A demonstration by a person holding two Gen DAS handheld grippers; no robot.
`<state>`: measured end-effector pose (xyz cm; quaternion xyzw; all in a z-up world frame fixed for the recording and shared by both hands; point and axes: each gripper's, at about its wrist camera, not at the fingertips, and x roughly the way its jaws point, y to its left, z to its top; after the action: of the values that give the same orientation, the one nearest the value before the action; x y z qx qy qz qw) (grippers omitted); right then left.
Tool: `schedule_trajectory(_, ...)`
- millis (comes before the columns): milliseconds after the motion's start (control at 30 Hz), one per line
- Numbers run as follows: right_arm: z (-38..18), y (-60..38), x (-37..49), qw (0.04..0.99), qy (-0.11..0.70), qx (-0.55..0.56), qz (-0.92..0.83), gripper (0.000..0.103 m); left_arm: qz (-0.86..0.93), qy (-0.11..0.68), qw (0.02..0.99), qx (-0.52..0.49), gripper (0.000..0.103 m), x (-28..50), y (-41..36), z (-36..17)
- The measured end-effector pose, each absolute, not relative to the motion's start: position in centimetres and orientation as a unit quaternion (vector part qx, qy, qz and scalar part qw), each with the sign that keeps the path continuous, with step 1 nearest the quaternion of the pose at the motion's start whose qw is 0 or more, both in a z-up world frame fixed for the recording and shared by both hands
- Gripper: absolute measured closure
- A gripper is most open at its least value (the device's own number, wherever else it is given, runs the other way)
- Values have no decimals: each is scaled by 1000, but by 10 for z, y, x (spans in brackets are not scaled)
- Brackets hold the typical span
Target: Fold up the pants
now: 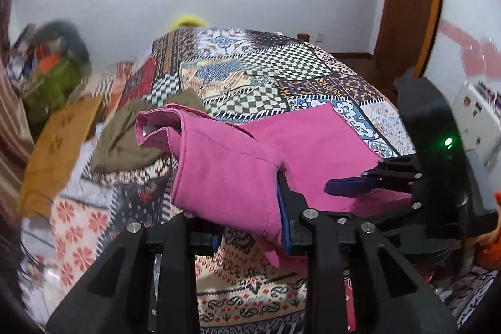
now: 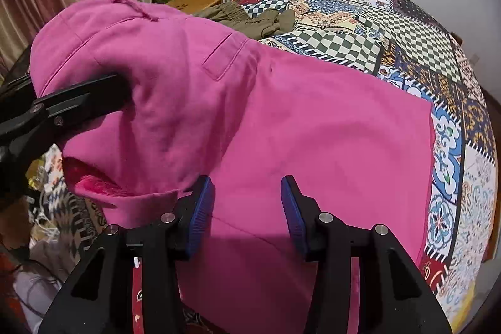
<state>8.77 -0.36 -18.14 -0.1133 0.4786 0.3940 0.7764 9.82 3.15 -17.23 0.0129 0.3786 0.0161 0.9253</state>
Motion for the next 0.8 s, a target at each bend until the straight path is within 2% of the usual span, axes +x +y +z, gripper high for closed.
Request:
schedule_trajectory(433,-174,-110,89,827,471,-61,301,61,-27,387,919,73,75,118,-11,-161)
schedule_trajectory(800,-189,-136,85,822,484,-17,298,61,-86,415,901,92,75,137,-54,-164)
